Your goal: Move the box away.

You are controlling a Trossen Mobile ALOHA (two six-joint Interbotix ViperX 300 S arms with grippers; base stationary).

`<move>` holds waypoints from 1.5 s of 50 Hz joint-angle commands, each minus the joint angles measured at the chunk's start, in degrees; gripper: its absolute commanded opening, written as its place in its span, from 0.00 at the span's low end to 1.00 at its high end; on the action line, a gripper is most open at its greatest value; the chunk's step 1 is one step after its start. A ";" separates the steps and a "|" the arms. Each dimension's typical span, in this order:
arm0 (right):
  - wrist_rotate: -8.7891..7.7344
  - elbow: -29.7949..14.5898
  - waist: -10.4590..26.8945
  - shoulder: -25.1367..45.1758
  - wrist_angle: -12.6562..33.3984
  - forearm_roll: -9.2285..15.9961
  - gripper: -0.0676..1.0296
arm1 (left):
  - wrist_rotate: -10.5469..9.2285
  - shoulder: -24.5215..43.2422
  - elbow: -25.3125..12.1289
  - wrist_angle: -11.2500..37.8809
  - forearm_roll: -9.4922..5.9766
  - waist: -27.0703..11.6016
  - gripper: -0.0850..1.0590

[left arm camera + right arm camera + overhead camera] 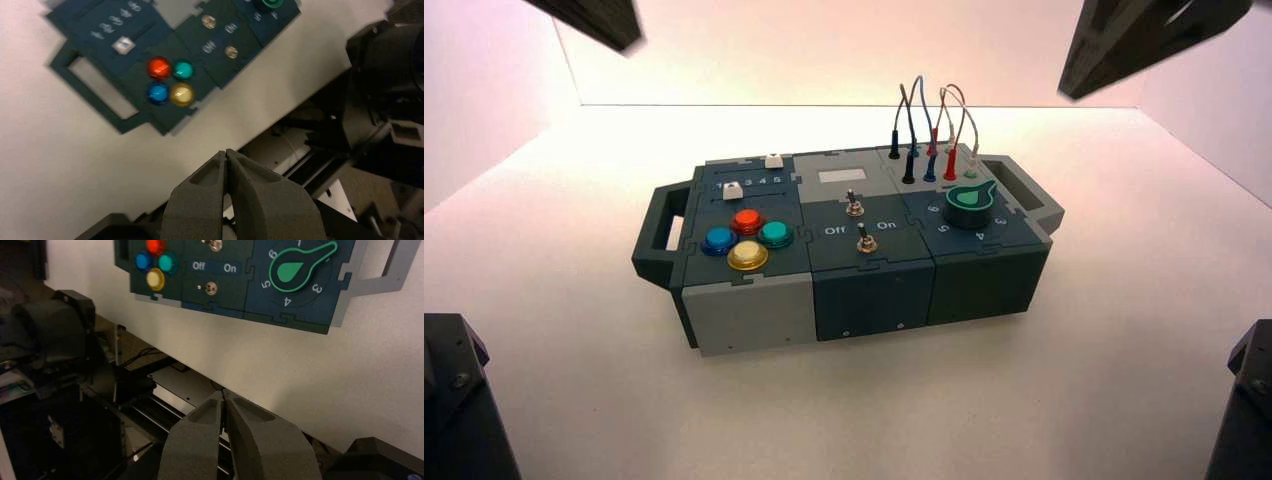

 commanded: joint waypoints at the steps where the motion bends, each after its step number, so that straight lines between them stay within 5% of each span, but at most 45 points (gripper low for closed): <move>1: -0.18 -0.18 1.14 2.11 -2.72 0.53 0.04 | 0.00 3.43 -0.18 -2.81 -0.44 -2.46 0.05; 27: -0.09 3.34 5.80 13.18 -15.91 0.62 0.04 | 0.18 22.06 -1.58 -11.69 -0.62 -13.80 0.05; 75: -0.35 4.48 9.32 24.87 -26.10 0.88 0.04 | 3.43 37.62 -3.08 -15.73 -0.62 -14.85 0.05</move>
